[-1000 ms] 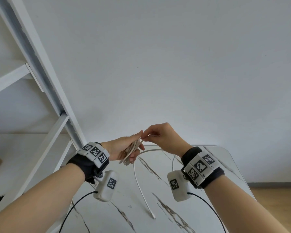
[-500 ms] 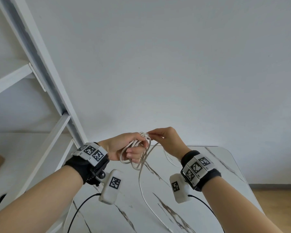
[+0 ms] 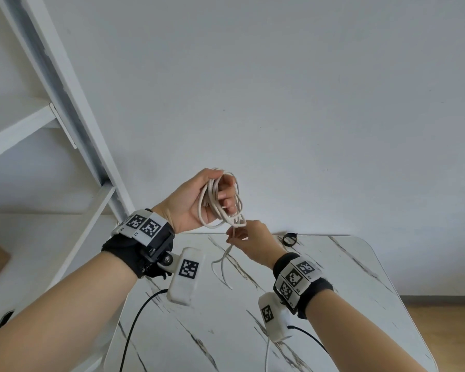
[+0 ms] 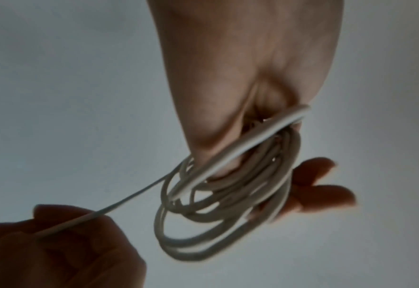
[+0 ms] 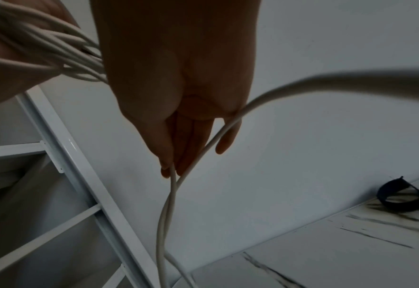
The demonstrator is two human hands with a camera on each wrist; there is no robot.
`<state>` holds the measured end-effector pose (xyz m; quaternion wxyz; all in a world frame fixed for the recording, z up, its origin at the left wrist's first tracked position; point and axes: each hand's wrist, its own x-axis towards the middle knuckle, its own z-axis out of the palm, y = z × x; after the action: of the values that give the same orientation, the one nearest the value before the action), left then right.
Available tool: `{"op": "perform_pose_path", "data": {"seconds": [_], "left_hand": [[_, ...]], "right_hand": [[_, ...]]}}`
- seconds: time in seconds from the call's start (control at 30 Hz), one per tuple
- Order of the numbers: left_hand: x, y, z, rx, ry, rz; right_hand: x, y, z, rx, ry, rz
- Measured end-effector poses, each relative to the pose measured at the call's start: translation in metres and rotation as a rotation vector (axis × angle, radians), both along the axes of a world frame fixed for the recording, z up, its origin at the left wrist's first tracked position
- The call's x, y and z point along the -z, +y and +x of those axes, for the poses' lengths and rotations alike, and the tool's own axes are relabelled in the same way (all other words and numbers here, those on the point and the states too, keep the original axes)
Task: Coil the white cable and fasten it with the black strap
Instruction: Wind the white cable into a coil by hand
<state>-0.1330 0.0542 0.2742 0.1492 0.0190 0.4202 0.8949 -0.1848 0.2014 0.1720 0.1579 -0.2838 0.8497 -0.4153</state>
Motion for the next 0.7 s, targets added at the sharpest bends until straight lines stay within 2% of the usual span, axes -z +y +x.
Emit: {"op": "perform_pose_path", "data": {"seconds": [0.13,0.33,0.47,0.6,0.7], "left_hand": [[0.002,-0.007,-0.008,-0.185,-0.037,0.076],[0.011,-0.012,-0.016,-0.395,-0.085,0.081],[0.023,-0.016,-0.019,-0.505,-0.094,-0.024],[0.036,-0.019,-0.018,-0.561,-0.086,-0.154],[0.047,-0.018,-0.018,-0.566,-0.046,-0.365]], "right_hand": [[0.003,-0.002,0.003,-0.01,0.001,0.034],[-0.001,-0.005,0.012,-0.081,0.072,0.189],[-0.006,-0.006,0.014,-0.09,0.177,0.283],[-0.016,-0.005,0.016,-0.121,0.18,0.324],[-0.021,-0.006,0.017,-0.146,0.183,0.308]]}}
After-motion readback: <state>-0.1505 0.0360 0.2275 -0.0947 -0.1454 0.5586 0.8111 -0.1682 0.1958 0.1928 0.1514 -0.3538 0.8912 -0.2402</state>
